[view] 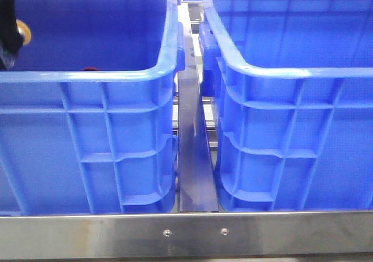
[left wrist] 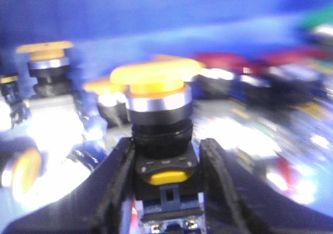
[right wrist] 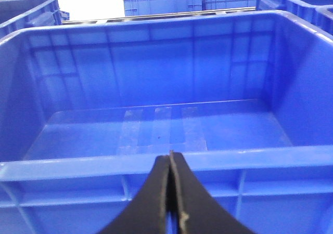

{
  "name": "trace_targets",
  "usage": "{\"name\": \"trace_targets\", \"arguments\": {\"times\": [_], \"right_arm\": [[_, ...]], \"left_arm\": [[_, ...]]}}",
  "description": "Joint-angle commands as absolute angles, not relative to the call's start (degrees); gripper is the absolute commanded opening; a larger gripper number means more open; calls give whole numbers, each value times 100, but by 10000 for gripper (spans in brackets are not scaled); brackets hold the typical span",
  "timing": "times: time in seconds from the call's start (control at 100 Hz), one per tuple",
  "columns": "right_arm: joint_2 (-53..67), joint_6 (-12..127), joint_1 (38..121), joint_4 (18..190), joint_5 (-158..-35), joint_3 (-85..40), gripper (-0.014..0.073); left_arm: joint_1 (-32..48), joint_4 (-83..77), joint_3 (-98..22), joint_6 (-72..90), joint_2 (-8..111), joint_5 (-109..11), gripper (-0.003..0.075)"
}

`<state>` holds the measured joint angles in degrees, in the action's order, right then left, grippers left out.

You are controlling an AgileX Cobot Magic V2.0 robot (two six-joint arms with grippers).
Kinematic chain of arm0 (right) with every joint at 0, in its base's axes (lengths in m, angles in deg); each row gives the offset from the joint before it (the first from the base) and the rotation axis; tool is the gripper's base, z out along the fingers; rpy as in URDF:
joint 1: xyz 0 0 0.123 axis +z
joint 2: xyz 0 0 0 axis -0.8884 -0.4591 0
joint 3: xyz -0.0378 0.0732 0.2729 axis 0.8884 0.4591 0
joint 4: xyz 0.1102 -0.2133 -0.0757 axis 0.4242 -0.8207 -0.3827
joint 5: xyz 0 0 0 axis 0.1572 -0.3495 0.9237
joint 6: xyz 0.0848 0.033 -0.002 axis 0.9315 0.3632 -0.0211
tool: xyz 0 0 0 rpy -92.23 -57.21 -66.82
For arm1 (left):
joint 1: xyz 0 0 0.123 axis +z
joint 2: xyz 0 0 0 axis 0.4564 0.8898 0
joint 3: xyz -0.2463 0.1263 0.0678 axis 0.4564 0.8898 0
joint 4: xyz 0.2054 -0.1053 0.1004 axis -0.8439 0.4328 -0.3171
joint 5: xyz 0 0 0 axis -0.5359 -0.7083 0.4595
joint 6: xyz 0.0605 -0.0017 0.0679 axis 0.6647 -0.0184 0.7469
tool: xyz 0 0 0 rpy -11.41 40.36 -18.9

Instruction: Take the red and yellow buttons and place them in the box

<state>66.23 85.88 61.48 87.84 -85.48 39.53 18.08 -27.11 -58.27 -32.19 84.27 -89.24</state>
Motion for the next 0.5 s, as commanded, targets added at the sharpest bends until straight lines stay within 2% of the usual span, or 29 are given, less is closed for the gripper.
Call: {"name": "trace_targets", "arguments": {"times": [0.0,0.28,0.49], "right_arm": [[6712,8582,6157,8765,-8074,3980,-63],[6712,8582,6157,8765,-8074,3980,-63],[6712,8582,6157,8765,-8074,3980,-63]], "left_arm": [[1628,-2597,-5750,-3185,7781,-8460,40],[735,-2541,-5309,-3061,6948,-8097,40],[-233,-2219,-5255,-2821,6887,-8043,40]]}}
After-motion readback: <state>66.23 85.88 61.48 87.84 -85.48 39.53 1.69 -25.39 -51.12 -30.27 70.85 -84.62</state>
